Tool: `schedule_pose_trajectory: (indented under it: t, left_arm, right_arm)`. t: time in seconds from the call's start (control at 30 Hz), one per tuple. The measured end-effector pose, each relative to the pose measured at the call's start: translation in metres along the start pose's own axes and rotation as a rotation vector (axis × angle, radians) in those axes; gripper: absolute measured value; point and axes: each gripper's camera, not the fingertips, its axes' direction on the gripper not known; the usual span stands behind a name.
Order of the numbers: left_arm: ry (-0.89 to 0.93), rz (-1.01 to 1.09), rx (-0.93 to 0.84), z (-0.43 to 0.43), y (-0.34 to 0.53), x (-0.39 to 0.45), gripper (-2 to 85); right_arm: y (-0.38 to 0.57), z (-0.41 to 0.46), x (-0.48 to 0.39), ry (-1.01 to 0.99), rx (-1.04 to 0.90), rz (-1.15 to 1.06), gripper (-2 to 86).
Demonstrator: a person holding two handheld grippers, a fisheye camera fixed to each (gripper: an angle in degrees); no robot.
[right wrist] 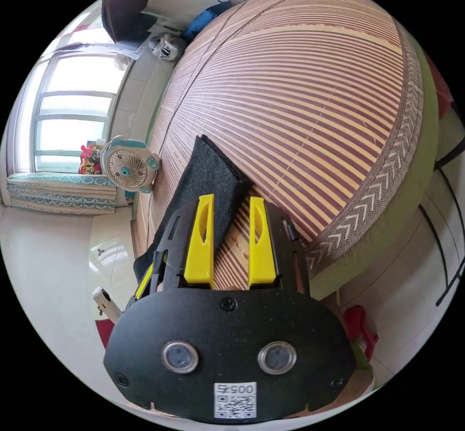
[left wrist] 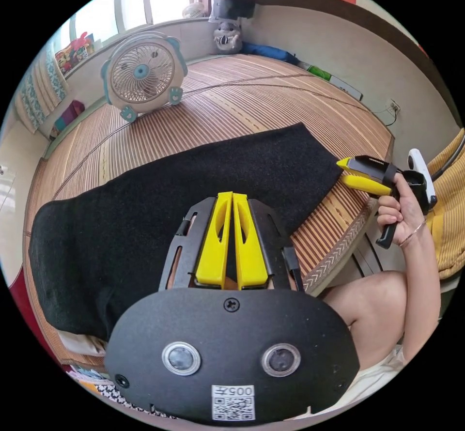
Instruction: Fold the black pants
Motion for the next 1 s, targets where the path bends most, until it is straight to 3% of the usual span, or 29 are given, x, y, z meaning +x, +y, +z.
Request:
schedule_pose_trajectory:
  t: [0.17,0.7,1.0]
  left_arm:
    - [-0.102,0.014,-0.076,0.044,-0.001,0.004,-0.4]
    - [-0.115,0.033,-0.093,0.075,0.0,0.001,-0.3]
    - [-0.026,-0.001,-0.089,0.069,-0.002,-0.017,-0.3]
  right_arm:
    - [0.001,0.005,0.01,-0.028,0.028,0.034,9.1]
    - [0.034,0.013,0.011,-0.145,0.063,-0.003,2.9]
    - [0.104,-0.04,-0.084,-0.117,0.218,-0.367,1.0]
